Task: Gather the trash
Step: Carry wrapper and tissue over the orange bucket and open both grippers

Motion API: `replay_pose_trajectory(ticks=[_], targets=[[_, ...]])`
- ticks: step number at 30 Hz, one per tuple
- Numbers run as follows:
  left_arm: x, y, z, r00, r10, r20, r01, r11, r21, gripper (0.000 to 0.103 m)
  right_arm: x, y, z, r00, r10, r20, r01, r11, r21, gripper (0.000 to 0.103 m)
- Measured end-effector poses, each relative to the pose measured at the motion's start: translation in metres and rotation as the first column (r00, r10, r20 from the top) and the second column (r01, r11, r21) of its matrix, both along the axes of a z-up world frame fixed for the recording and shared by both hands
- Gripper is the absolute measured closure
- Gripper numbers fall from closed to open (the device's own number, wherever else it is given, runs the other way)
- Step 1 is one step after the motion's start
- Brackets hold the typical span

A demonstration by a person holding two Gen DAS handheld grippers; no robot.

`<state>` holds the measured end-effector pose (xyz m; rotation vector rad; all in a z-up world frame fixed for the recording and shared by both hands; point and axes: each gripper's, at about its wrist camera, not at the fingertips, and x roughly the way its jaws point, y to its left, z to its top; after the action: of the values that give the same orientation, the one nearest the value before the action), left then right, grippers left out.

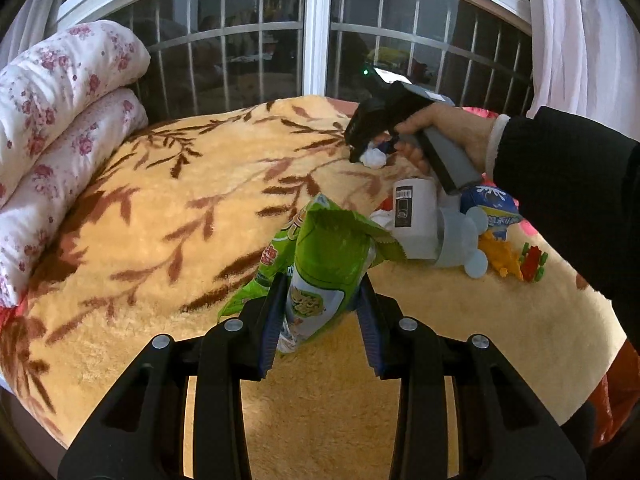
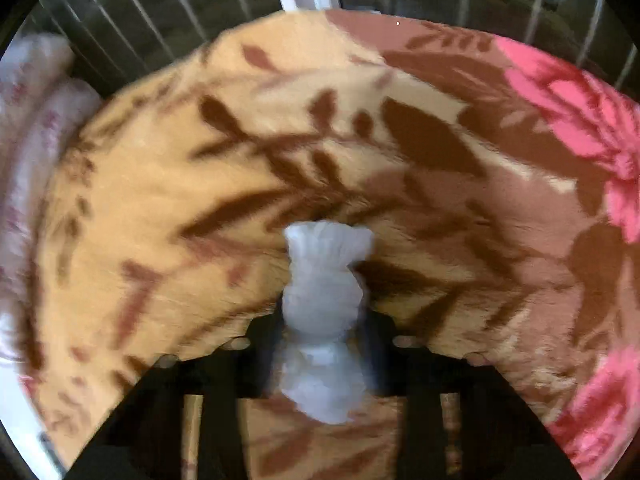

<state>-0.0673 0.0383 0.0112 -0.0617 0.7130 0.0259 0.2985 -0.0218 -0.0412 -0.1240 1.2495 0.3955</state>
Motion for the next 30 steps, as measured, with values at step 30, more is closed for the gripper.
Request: replay_pose_trajectory(ticks=[30], targets=[[-0.176,-0.056,0.003,0.985,-0.171,-0.04,0.166,0.98,-0.108,0.069,-0.486,-0.199,0.06,0.955,0.02,0.297,-0.093,0.968,0.234,0.073]])
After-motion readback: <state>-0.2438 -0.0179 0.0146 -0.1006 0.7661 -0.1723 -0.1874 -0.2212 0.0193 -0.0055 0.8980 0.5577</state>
